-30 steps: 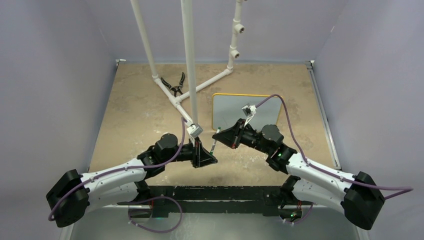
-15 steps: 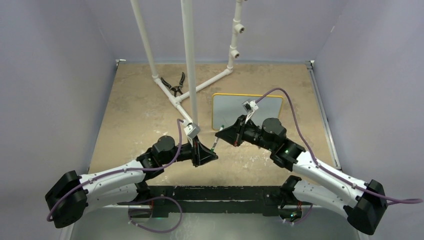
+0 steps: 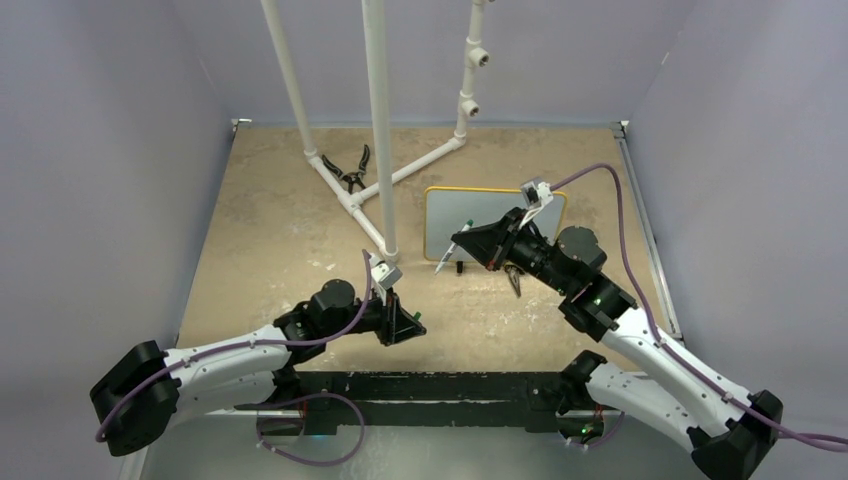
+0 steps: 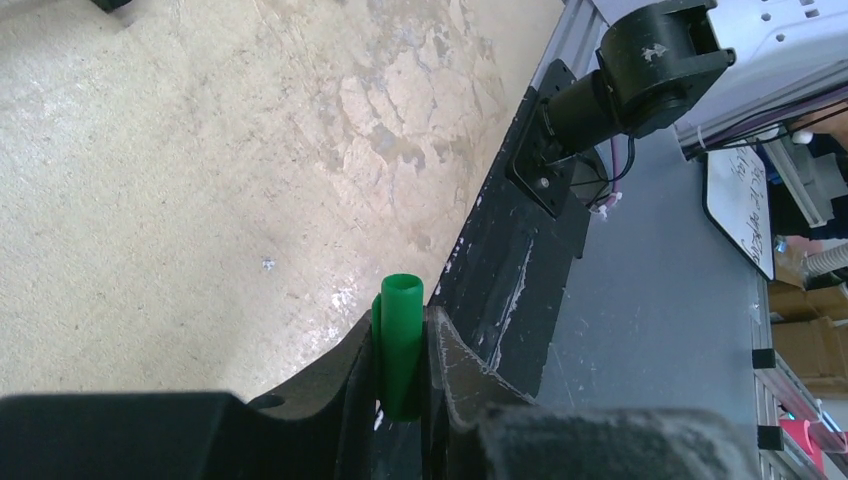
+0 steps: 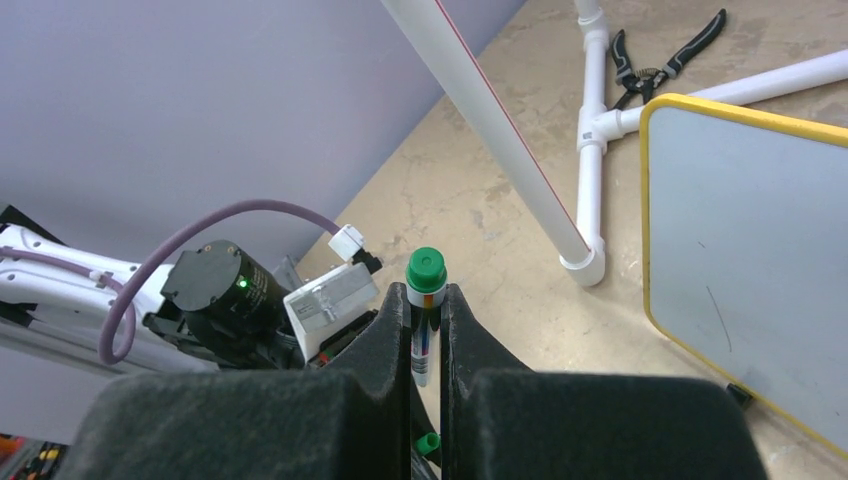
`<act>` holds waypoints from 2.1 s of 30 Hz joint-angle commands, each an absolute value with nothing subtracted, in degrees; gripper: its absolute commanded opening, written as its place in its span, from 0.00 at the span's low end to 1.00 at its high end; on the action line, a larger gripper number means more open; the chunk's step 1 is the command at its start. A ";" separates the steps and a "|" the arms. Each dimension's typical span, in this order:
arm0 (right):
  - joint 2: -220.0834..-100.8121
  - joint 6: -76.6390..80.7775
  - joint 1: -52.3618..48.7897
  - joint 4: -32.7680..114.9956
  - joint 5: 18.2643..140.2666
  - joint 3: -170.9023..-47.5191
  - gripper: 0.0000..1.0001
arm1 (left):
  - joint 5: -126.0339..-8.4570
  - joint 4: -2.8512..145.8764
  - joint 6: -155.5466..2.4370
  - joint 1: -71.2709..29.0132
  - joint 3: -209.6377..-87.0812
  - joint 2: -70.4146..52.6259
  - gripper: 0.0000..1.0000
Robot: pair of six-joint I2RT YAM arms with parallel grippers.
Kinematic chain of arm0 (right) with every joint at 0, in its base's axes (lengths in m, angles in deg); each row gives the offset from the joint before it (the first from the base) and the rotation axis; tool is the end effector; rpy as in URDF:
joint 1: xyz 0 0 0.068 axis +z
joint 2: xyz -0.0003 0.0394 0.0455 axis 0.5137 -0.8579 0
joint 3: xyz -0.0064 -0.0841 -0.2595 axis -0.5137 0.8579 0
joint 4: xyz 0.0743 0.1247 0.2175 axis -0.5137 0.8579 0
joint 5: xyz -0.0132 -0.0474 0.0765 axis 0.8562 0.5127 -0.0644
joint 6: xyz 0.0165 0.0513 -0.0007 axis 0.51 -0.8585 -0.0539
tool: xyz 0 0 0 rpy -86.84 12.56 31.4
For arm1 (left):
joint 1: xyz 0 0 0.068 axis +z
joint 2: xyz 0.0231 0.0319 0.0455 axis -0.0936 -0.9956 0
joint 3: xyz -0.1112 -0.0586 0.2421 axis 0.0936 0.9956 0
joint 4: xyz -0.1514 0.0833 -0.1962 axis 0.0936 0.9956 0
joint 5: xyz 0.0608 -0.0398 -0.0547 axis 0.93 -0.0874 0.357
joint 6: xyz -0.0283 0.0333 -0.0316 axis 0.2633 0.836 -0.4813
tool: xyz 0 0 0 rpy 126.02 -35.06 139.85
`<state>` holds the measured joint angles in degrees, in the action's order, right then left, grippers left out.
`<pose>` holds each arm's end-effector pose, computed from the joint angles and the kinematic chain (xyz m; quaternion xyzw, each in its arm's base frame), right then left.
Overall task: Write a sentence on the whiteboard
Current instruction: Open the whiteboard marker at the center of the board, then place the pen cap at the center of the board, then move the whiteboard stand to the center of the board.
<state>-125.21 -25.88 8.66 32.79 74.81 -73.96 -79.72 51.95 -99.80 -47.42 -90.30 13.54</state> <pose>0.1451 0.1296 0.3437 -0.1048 0.6853 0.4913 0.5272 0.1061 -0.1605 0.1855 0.2291 0.7653 -0.5086 0.3210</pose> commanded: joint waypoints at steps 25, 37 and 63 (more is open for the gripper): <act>-119.66 -20.47 8.02 30.59 79.63 -67.84 0.00 | -56.07 73.52 -101.80 -47.72 -96.38 1.94 0.30; -121.21 -19.46 8.09 30.22 75.38 -67.60 0.00 | -61.98 78.74 -94.78 -47.72 -103.66 13.29 0.61; -123.24 -22.31 8.06 25.69 61.38 -66.51 0.00 | -81.06 62.51 -91.60 -47.72 -116.88 4.71 0.03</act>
